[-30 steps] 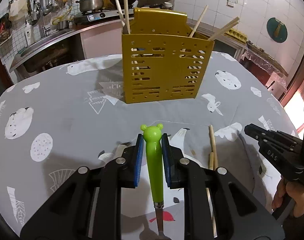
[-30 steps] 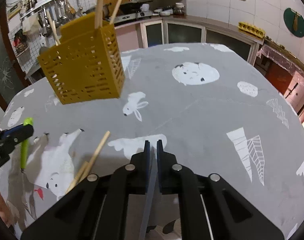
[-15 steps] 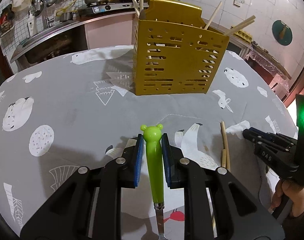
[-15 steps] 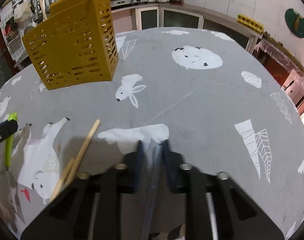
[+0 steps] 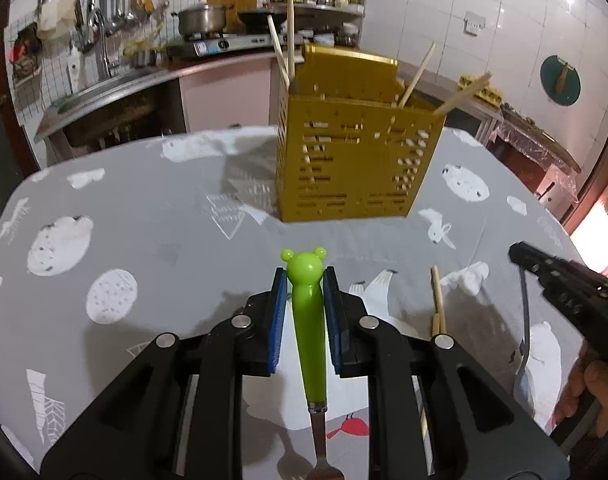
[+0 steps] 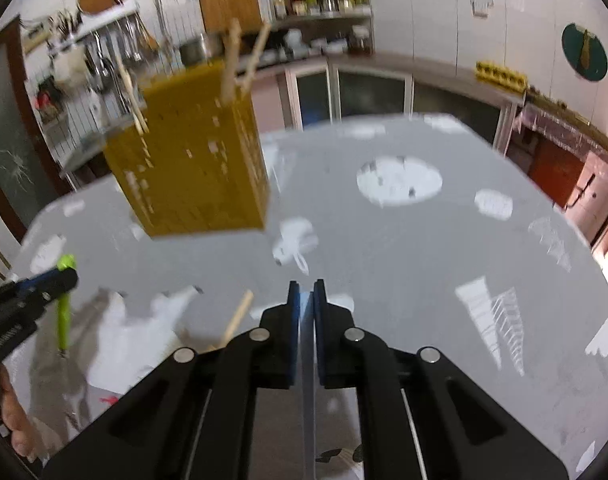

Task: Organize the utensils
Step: 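Lift the fork and spoon and carry them over the yellow holder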

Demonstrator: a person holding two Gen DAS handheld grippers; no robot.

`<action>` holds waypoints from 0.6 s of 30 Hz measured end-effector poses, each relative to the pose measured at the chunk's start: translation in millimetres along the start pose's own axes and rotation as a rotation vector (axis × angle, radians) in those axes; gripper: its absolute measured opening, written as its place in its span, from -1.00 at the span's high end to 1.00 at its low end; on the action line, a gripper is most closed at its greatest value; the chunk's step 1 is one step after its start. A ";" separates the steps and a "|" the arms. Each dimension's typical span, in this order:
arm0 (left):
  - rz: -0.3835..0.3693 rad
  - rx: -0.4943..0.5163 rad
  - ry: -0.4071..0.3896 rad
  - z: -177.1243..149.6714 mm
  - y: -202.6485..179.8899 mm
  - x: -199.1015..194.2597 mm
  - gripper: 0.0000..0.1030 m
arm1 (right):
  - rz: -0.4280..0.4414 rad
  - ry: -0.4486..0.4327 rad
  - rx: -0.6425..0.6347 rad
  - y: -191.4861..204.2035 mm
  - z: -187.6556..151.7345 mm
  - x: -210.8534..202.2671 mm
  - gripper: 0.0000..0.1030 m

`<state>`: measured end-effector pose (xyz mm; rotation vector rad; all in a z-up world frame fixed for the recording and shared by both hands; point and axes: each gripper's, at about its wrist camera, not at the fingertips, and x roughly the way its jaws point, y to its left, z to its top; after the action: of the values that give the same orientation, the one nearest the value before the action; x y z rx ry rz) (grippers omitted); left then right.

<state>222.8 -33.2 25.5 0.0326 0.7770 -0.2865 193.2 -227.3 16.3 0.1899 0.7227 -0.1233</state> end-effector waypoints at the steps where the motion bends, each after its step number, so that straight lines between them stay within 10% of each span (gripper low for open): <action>1: 0.005 0.002 -0.012 0.6 0.0 -3.6 0.66 | 0.005 -0.023 -0.002 0.4 1.9 -5.5 0.86; 18: 0.030 -0.022 -0.209 -3.6 5.1 -55.9 0.67 | 0.043 -0.359 -0.042 7.5 -0.6 -69.7 0.86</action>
<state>183.8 -14.3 61.4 -0.0064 0.5713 -0.2481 142.3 -216.6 63.3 0.1377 0.3634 -0.0975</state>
